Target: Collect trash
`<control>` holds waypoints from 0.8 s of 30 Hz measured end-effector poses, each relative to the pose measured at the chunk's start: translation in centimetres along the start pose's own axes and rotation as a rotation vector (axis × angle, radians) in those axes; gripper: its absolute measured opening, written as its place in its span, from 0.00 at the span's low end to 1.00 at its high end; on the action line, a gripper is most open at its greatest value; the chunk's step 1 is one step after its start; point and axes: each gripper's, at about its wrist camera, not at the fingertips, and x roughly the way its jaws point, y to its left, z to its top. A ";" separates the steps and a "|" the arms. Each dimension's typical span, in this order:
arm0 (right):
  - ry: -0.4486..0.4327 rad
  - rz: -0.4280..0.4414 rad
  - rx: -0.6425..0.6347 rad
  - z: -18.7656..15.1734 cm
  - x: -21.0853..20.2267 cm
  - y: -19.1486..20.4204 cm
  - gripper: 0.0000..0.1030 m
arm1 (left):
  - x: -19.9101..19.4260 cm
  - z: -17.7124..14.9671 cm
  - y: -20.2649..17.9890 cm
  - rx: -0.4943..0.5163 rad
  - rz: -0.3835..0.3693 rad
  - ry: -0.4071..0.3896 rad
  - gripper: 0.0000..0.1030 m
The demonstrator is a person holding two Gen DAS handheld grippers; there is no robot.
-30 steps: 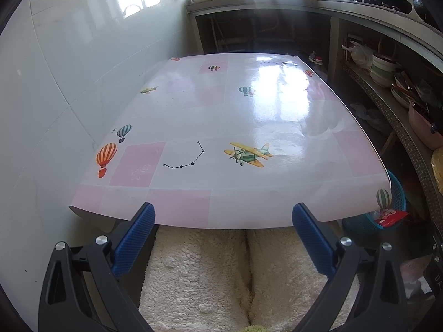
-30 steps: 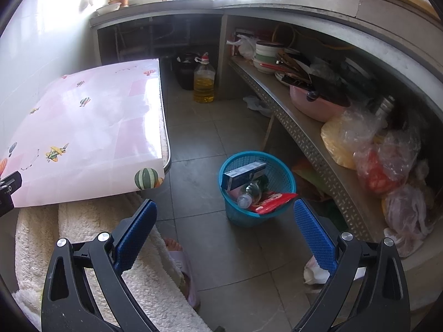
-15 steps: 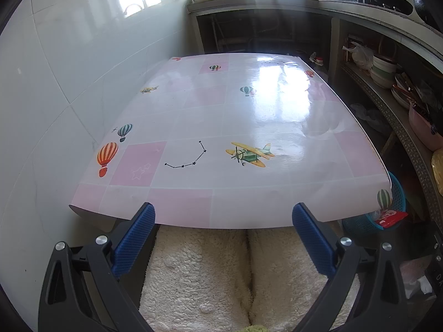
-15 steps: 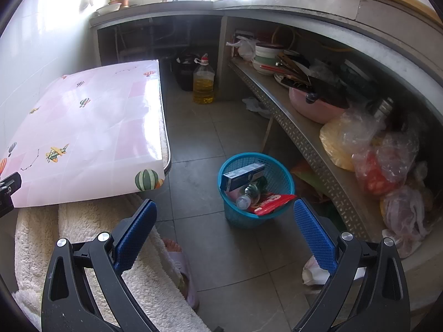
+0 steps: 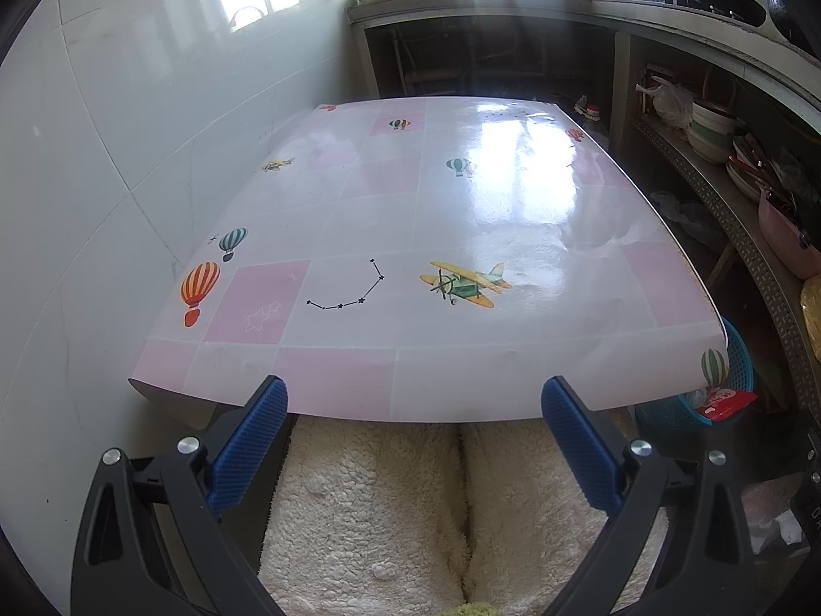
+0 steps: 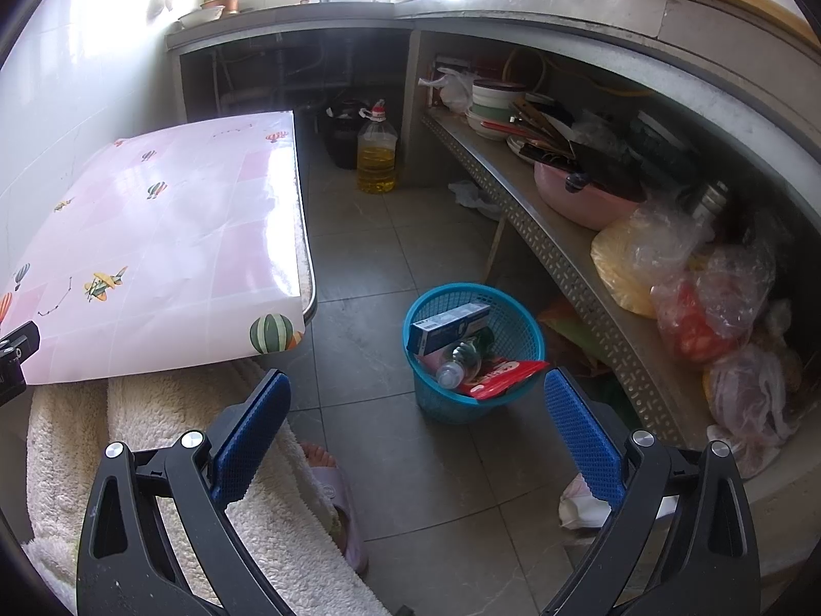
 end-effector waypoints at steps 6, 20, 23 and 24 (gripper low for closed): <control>0.001 0.000 -0.001 0.0 0.0 0.0 0.92 | 0.0 0.0 0.0 0.001 0.000 0.000 0.94; 0.003 0.002 0.001 0.0 0.0 0.0 0.92 | 0.0 0.0 0.0 0.000 0.001 0.001 0.94; 0.002 0.001 0.001 0.0 -0.1 -0.1 0.92 | 0.0 0.0 0.0 0.001 0.001 0.003 0.94; 0.003 0.002 0.002 0.0 -0.1 -0.1 0.92 | 0.1 -0.1 0.0 0.001 0.001 0.003 0.94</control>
